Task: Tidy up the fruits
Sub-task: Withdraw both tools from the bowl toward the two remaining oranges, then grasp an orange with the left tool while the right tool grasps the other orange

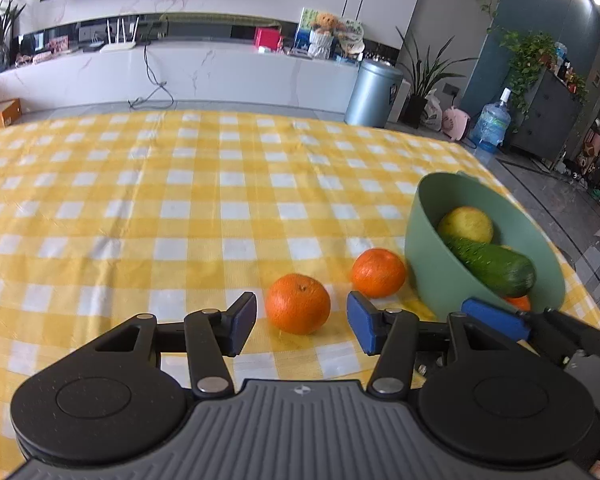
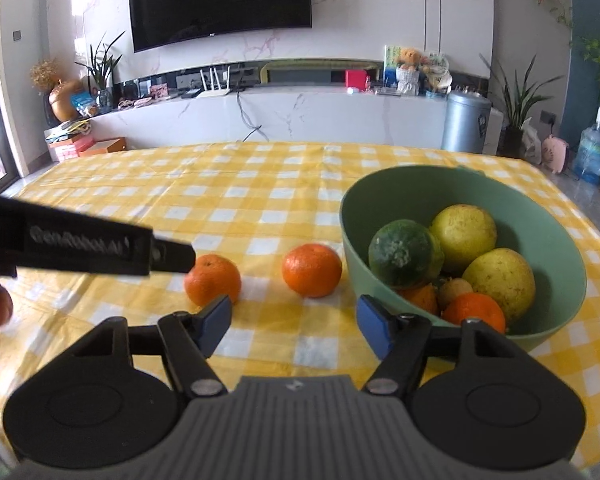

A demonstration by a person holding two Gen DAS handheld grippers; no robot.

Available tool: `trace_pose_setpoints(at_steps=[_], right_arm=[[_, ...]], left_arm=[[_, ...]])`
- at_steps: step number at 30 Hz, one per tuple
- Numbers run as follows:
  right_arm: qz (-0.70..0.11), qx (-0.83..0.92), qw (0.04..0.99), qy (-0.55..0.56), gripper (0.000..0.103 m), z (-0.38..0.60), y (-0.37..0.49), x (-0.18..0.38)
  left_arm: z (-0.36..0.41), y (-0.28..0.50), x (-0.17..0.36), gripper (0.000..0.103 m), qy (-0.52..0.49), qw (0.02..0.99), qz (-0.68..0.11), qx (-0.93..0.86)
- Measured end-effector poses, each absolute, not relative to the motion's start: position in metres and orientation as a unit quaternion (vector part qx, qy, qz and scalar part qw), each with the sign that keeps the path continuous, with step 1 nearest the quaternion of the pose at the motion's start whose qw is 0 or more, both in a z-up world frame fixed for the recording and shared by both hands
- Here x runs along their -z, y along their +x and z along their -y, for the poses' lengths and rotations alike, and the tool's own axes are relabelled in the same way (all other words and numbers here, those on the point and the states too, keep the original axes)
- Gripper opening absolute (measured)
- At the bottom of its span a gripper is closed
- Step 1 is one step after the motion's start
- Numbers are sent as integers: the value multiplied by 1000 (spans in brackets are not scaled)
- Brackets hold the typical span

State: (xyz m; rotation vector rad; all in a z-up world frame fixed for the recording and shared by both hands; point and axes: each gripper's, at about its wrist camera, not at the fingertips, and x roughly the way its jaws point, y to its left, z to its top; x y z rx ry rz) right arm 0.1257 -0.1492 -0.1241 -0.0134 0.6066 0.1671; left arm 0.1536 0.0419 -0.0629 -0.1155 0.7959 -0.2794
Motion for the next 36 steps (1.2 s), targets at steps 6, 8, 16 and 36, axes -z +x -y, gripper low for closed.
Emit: trace_pose_setpoints(at_steps=[6, 8, 16, 36], right_arm=[[-284, -73, 955, -41, 58, 137, 126, 129], [-282, -79, 954, -56, 55, 133, 124, 131], [-286, -86, 952, -70, 54, 130, 124, 134], [-292, -110, 946, -89, 52, 121, 122, 129]], left_arm=[[-35, 161, 73, 60, -51, 909, -394, 127], [-33, 165, 77, 60, -56, 907, -397, 126], [-32, 177, 93, 59, -76, 895, -423, 122], [-46, 169, 78, 49, -91, 894, -425, 110]])
